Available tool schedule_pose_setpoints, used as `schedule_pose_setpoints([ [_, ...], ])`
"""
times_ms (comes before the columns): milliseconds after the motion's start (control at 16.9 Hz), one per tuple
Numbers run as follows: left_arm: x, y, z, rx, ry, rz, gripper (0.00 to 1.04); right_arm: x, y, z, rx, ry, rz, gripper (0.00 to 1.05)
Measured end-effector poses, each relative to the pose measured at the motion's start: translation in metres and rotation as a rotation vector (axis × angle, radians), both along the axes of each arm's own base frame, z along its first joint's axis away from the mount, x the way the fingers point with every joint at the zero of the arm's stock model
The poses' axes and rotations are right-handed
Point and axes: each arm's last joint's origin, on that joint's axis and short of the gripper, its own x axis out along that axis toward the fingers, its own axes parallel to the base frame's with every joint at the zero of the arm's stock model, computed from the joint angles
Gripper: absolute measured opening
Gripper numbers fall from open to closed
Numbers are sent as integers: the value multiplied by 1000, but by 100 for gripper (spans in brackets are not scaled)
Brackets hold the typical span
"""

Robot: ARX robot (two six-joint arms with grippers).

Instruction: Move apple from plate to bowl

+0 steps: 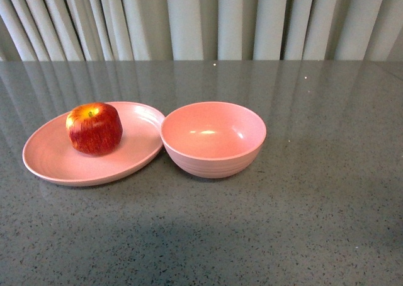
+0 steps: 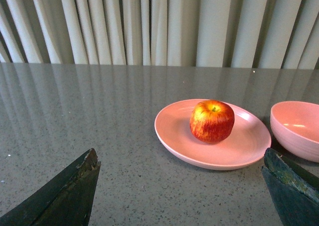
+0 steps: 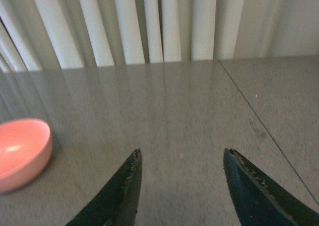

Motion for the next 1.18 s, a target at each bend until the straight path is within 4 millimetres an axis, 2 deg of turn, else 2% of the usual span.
schedule_pose_setpoints([
  [59,0,0,0,0,0,0,98,-15,-10,-19,-25,24,20,43],
  [118,0,0,0,0,0,0,98,-24,-16,-27,-35,8,6,32],
  [237,0,0,0,0,0,0,98,-31,-17,-22,-42,-68,11,8],
  [296,0,0,0,0,0,0,98,-32,-17,-26,-49,-57,15,2],
  [414,0,0,0,0,0,0,98,-35,-17,-35,-52,-43,16,2],
  [711,0,0,0,0,0,0,98,-39,-17,-41,-52,-50,16,2],
  [829,0,0,0,0,0,2,98,-50,-17,-51,-55,-35,17,2],
  [888,0,0,0,0,0,0,98,-51,-17,-46,-55,-77,15,2],
  [1125,0,0,0,0,0,0,98,-51,-17,-49,-56,-56,16,2],
  [1184,0,0,0,0,0,0,98,-51,-17,-49,-56,-57,16,8],
])
